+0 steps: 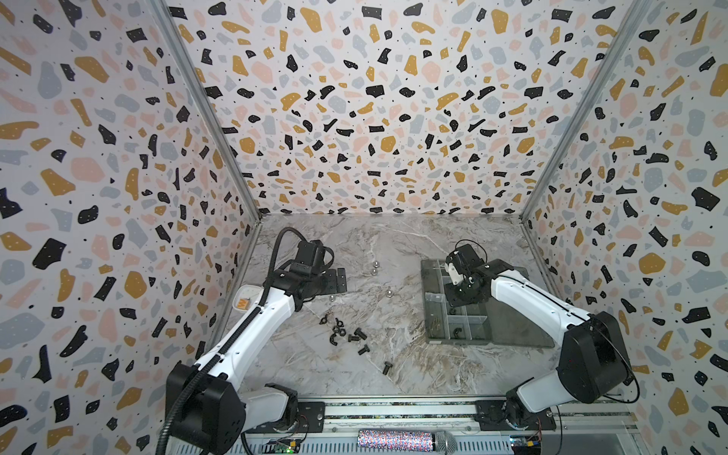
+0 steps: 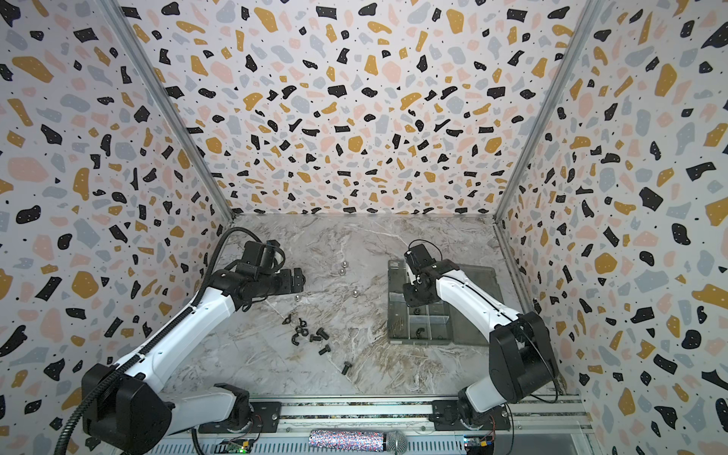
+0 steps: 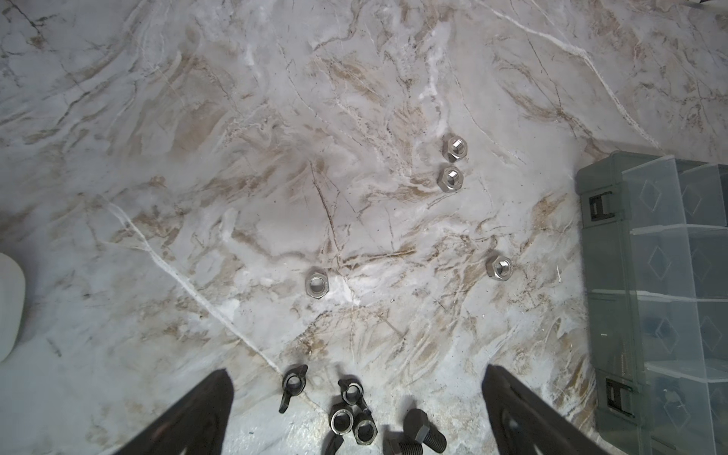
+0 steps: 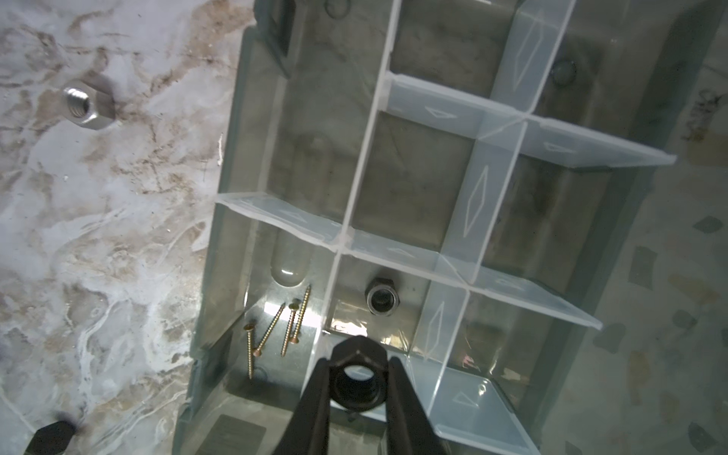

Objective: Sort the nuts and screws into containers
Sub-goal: 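Carry the hex nut over the organizer and release it into a compartment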

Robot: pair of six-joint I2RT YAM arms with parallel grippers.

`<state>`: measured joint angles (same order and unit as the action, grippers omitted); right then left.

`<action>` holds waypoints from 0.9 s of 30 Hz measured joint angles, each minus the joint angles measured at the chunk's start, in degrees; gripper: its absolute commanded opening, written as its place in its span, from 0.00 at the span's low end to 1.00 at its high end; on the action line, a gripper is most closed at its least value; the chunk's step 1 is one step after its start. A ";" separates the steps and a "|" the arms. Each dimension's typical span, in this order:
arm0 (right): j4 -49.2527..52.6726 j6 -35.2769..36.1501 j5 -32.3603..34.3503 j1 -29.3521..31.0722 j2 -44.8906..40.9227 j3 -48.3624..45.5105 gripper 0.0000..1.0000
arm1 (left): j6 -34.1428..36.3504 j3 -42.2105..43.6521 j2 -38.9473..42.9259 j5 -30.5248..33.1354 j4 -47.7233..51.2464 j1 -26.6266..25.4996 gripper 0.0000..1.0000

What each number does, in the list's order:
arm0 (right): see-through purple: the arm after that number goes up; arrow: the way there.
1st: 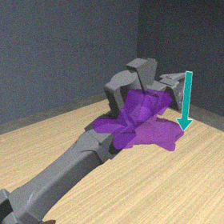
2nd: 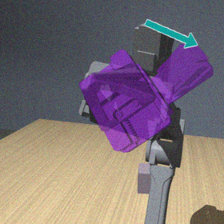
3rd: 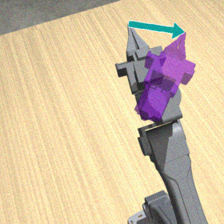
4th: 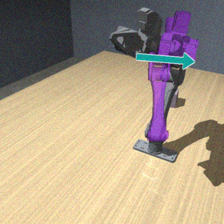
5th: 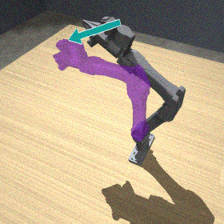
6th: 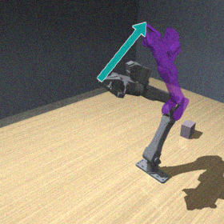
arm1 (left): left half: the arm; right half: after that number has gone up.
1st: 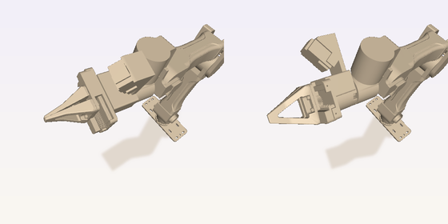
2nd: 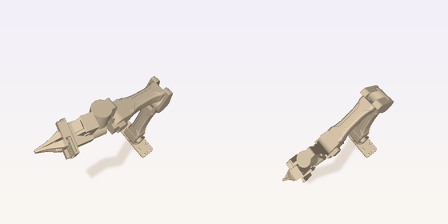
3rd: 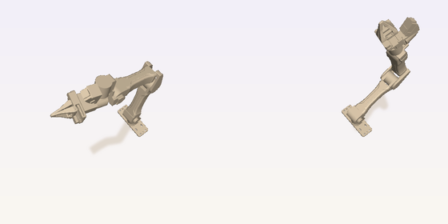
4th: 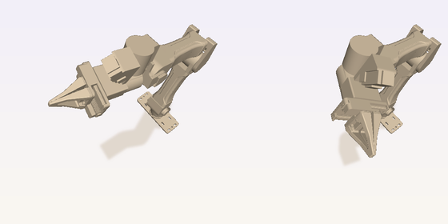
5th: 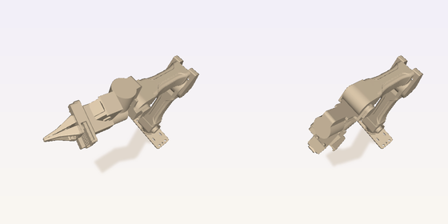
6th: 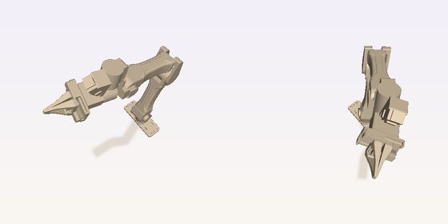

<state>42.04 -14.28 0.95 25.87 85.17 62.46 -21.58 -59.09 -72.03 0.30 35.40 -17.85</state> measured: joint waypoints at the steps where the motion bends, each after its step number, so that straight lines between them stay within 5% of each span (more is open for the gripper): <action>1: -0.07 -0.02 0.00 -0.24 -0.50 -0.59 0.13 | 0.00 0.00 -0.09 -0.07 -0.02 0.00 1.00; 8: -0.33 -0.24 -0.11 -1.25 -1.73 -3.58 0.16 | 0.02 0.00 -0.22 -0.46 -0.46 0.00 1.00; 20: -1.68 -0.46 -0.76 -1.60 -1.75 -4.35 0.40 | 0.00 0.02 0.00 0.15 -0.31 0.00 1.00; 27: -1.73 -0.42 -1.44 -1.70 -1.75 -4.24 0.41 | -0.04 0.48 0.00 2.51 1.55 0.00 1.00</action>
<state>40.32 -14.70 -0.49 24.16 83.42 58.22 -21.63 -58.61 -72.03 2.81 36.95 -17.85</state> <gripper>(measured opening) 0.411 0.997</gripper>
